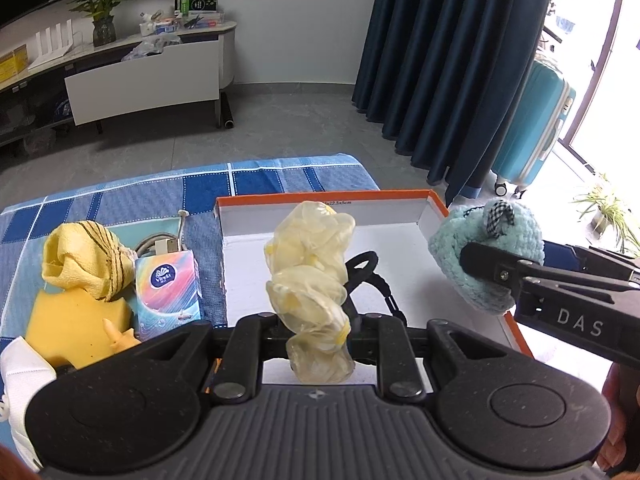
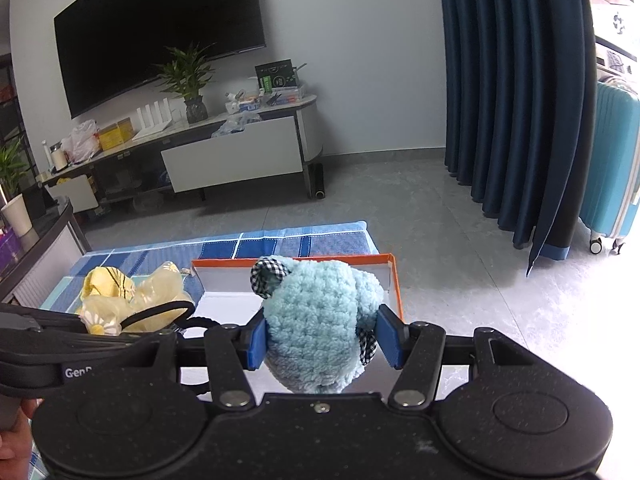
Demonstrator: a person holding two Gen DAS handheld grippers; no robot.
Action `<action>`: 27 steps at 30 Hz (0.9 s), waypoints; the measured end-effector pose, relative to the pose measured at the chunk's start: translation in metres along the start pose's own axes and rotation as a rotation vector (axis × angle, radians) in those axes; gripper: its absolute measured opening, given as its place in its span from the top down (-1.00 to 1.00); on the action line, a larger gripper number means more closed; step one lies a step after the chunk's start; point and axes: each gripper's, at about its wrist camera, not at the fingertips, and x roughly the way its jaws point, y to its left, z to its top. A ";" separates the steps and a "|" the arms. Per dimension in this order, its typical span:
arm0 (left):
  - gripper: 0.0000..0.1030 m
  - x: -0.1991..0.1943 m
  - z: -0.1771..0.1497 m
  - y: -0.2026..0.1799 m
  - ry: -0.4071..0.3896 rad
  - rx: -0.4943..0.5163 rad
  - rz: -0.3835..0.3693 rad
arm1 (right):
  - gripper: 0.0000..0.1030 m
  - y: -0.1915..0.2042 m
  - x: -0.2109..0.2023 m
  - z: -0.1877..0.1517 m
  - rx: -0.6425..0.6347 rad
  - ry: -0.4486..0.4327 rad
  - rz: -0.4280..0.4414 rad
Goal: Organize soft objects
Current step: 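Carry the pouch and scrunchie over the white box with both tools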
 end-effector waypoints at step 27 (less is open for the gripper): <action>0.57 0.028 0.012 -0.009 0.011 -0.032 0.037 | -0.51 -0.011 0.054 0.027 -0.044 0.068 0.029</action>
